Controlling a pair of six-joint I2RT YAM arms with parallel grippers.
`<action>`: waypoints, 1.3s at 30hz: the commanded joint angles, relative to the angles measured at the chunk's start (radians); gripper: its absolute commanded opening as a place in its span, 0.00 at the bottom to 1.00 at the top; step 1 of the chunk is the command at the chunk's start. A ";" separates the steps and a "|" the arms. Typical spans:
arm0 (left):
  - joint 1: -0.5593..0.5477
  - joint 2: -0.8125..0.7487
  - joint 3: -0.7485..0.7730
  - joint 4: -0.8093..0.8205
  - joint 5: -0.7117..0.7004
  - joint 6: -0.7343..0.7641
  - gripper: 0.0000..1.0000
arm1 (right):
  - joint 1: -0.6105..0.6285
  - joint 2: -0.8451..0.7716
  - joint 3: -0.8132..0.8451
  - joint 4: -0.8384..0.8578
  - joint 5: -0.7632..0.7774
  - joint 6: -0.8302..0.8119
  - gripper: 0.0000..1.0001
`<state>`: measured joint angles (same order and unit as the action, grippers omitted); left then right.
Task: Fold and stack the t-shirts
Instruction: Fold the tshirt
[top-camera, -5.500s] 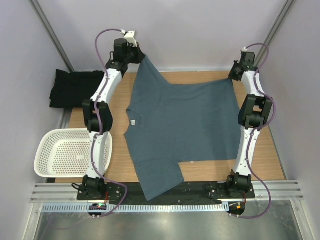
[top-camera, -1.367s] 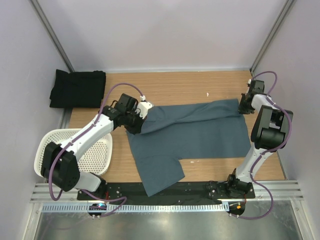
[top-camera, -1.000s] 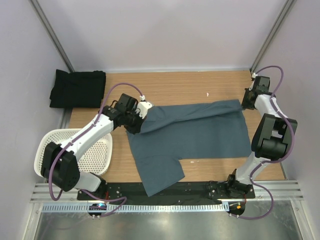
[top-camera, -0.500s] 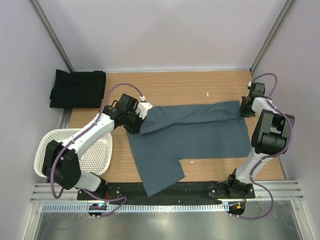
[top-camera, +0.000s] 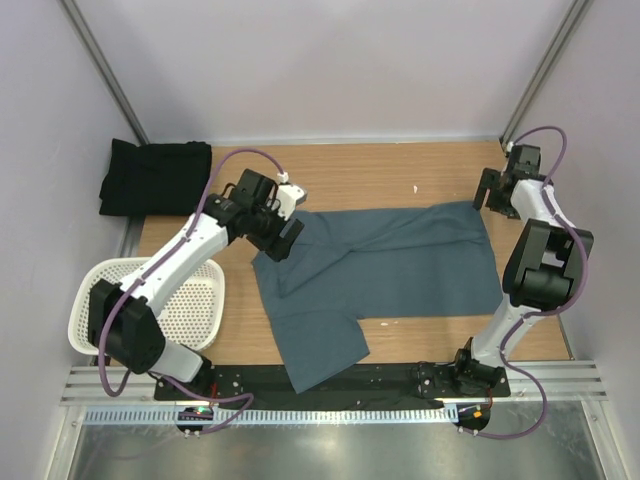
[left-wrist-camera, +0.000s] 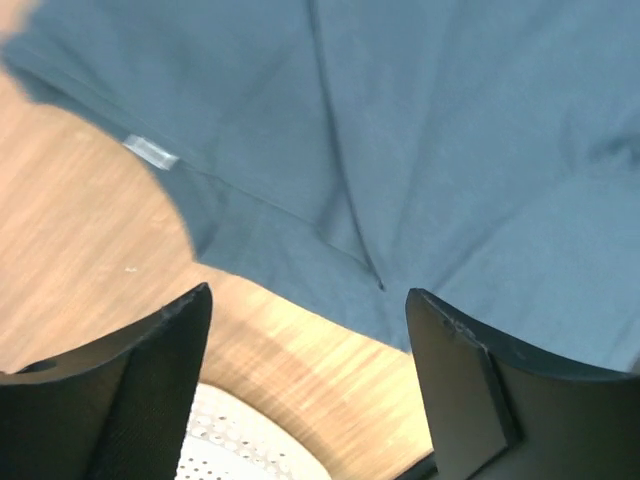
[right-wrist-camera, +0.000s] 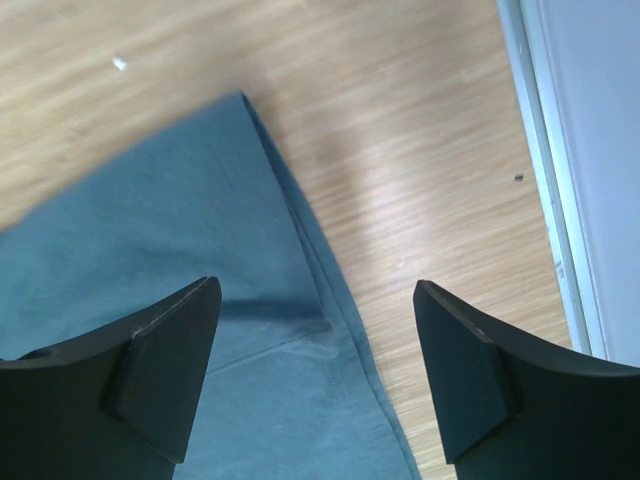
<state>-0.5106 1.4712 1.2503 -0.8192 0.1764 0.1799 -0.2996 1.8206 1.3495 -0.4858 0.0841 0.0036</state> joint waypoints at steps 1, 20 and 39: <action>0.000 -0.031 0.058 0.044 -0.124 -0.074 0.81 | -0.003 -0.037 0.106 -0.053 -0.052 0.024 0.85; -0.040 0.215 -0.043 0.460 -0.075 -0.662 0.67 | 0.447 -0.007 0.040 0.141 -0.161 0.272 0.94; -0.051 0.382 -0.120 0.774 -0.016 -0.646 0.52 | 0.563 0.080 0.046 0.148 -0.089 0.397 0.93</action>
<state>-0.5606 1.8881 1.1721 -0.1497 0.1150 -0.4488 0.2653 1.9068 1.3529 -0.3531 -0.0391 0.3782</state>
